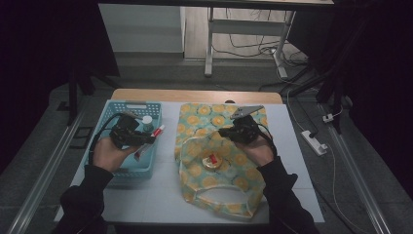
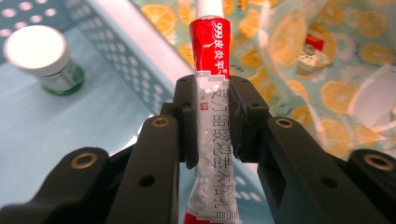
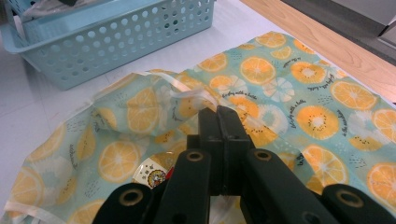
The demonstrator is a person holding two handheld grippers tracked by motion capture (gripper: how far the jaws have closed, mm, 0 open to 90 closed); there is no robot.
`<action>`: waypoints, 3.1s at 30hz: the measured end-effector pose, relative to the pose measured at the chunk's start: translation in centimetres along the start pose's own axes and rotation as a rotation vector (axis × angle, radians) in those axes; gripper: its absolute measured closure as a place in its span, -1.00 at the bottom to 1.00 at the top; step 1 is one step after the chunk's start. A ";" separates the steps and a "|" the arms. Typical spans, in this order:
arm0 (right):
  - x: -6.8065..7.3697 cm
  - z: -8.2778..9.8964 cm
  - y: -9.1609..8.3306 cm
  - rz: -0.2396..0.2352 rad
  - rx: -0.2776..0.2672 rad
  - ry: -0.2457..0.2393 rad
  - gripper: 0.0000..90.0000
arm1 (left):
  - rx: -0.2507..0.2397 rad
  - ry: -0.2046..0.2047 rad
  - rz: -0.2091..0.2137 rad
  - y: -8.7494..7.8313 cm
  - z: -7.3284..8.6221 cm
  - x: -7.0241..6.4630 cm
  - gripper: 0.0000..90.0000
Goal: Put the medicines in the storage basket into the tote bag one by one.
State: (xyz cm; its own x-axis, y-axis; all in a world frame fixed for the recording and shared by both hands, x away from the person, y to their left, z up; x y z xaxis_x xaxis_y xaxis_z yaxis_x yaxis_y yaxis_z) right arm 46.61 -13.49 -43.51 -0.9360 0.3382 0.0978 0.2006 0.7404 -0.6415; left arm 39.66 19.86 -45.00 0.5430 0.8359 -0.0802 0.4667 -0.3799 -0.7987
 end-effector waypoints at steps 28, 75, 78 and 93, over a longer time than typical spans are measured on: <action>0.0 0.0 0.0 0.002 -0.007 -0.002 0.99 | -0.025 0.165 0.153 2.3 -2.8 -7.7 0.65; 0.1 0.0 0.2 0.006 -0.010 -0.003 0.99 | 0.003 0.232 0.119 11.5 -6.4 -12.2 0.65; 0.1 -0.1 0.3 0.006 -0.008 -0.003 0.99 | 0.008 0.228 0.098 12.0 -6.6 -12.0 0.65; 0.1 0.1 0.6 0.008 0.001 -0.005 0.99 | 0.036 0.176 0.049 13.8 -6.5 -10.5 0.64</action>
State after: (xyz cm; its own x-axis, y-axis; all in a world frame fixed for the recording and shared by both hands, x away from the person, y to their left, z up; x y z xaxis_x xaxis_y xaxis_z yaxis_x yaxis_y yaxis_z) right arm 46.61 -13.03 -43.93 -0.9358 0.3413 0.0887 0.2080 0.7373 -0.6427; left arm 44.90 3.23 -51.34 0.6800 0.7330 -0.0167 0.4131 -0.4019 -0.8172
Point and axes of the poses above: each handheld gripper's, and its own axes: y roughly forward along the jaws, z roughly out of its underside, x roughly to its left, the point moved 3 cm from there along y, roughly forward along the jaws, and after that the axes turned 9 degrees about -z, right-handed, at the moved point
